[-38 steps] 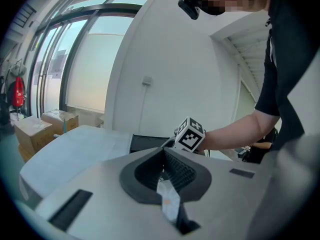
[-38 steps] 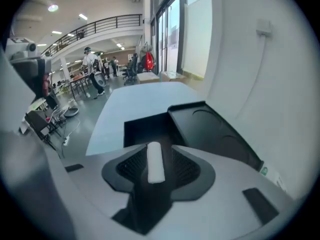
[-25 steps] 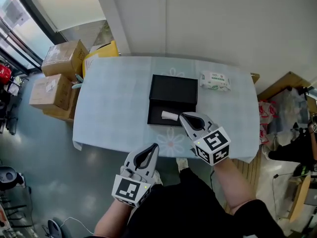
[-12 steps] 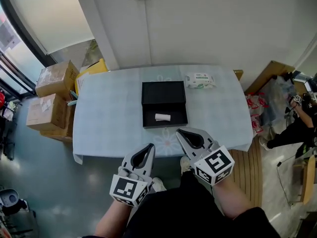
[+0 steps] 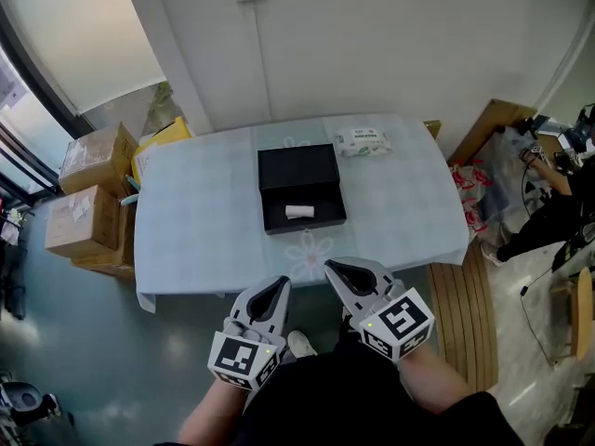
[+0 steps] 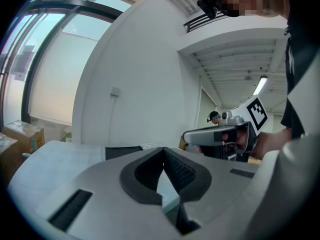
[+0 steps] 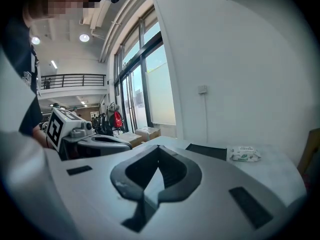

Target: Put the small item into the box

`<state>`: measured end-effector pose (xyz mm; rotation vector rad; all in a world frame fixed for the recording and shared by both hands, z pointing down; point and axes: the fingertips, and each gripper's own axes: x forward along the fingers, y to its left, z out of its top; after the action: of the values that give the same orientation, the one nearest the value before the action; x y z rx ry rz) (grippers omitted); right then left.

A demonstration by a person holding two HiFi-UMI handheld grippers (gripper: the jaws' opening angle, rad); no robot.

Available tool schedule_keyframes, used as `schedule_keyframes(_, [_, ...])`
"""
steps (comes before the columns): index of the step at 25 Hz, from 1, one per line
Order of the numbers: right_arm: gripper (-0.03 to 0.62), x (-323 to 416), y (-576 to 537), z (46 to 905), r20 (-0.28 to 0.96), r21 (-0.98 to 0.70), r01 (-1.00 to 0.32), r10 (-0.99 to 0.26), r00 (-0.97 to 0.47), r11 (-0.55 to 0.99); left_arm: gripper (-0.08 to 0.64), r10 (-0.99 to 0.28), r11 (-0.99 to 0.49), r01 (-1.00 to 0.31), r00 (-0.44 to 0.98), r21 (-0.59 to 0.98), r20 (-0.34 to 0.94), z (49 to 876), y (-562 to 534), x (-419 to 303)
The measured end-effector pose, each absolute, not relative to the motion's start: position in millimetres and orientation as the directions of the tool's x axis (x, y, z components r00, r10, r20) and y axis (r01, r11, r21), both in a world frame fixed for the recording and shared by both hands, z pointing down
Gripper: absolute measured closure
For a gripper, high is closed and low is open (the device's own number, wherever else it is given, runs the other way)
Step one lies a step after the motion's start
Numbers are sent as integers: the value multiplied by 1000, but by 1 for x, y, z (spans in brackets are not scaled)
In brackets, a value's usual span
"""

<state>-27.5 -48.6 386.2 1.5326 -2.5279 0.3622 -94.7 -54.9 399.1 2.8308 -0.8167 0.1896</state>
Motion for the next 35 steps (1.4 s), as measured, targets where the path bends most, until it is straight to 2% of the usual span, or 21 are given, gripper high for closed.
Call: schedule_keyframes(35, [583, -31, -13, 391, 264, -140, -895, -855, -447, 424, 554, -477, -854, -503, 860, 135, 182, 404, -33, -95])
